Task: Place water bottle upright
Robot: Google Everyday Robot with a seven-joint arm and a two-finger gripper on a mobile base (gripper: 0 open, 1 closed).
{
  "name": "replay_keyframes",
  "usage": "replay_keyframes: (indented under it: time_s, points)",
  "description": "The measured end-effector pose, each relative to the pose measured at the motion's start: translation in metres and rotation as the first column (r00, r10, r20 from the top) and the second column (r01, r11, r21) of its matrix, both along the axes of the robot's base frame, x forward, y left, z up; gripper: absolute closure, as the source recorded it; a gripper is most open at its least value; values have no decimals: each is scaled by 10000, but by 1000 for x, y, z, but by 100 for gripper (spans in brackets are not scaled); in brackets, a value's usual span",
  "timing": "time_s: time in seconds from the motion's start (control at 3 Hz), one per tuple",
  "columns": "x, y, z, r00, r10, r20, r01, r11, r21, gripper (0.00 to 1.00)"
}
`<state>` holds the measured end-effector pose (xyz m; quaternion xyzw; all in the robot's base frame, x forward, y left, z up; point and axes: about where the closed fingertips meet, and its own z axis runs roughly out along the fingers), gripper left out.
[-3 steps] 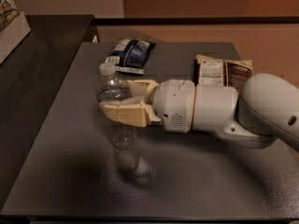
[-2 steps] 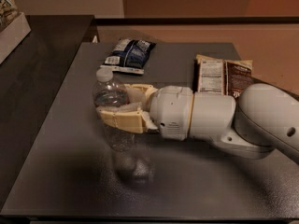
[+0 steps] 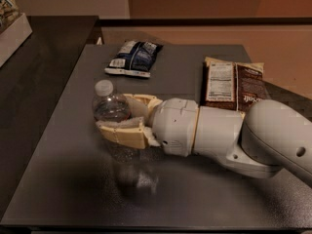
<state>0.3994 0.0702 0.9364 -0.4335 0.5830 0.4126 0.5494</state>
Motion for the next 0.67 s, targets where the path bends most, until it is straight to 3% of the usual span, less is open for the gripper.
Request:
replay_keyframes:
  time_s: [0.33, 0.67]
  points:
    - [-1, 2, 1, 10000, 36, 18, -36, 10000, -25, 13]
    - [-2, 4, 1, 10000, 73, 33, -73, 10000, -48, 0]
